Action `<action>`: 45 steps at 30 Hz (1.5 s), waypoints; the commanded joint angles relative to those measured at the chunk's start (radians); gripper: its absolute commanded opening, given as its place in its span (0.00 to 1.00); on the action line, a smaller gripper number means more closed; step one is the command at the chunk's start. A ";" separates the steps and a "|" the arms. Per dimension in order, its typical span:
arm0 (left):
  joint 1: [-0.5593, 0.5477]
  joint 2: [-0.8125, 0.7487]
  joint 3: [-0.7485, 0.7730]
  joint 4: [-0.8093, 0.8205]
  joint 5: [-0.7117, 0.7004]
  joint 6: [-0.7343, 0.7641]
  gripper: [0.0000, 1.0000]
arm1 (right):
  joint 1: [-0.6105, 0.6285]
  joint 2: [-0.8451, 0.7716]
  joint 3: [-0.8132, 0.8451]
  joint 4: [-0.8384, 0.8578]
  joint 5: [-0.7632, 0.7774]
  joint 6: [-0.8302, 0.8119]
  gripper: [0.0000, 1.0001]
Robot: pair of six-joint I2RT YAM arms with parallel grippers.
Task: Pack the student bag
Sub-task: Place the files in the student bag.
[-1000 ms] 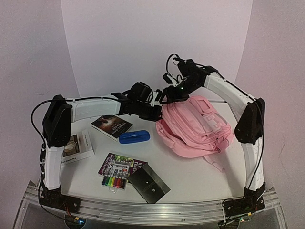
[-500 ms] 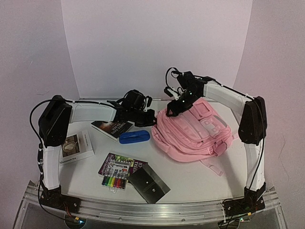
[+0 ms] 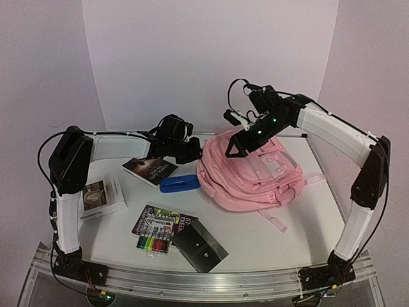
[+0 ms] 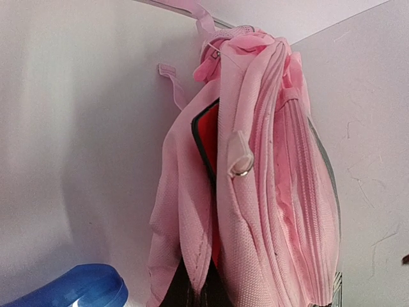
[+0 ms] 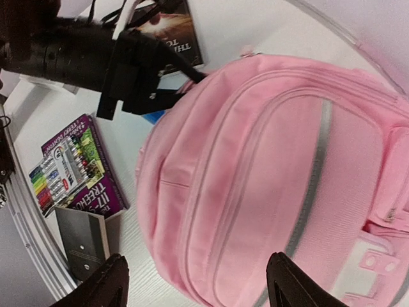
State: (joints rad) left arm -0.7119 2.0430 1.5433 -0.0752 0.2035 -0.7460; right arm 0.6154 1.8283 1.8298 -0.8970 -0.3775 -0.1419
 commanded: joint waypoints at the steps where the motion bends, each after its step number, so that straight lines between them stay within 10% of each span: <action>1: 0.003 -0.087 0.065 0.202 -0.014 -0.044 0.00 | 0.052 0.029 -0.031 0.079 -0.014 0.084 0.71; 16: 0.003 -0.097 0.047 0.220 0.016 -0.051 0.00 | 0.132 0.203 0.006 0.211 0.228 0.189 0.68; 20: 0.003 -0.108 0.035 0.222 0.013 -0.051 0.00 | 0.131 0.225 0.005 0.218 0.350 0.192 0.53; 26: 0.019 -0.112 0.008 0.194 -0.012 -0.062 0.00 | 0.129 0.147 0.043 0.186 0.273 0.199 0.01; 35: 0.067 -0.037 0.048 0.091 0.021 -0.098 0.01 | -0.010 -0.038 0.073 0.132 0.133 0.210 0.00; 45: 0.078 -0.018 0.051 0.117 0.139 -0.204 0.45 | -0.166 0.012 0.067 0.154 -0.239 0.385 0.00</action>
State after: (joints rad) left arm -0.6450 2.0548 1.5616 -0.0202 0.2955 -0.8963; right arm 0.4574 1.8228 1.8691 -0.7679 -0.4653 0.1645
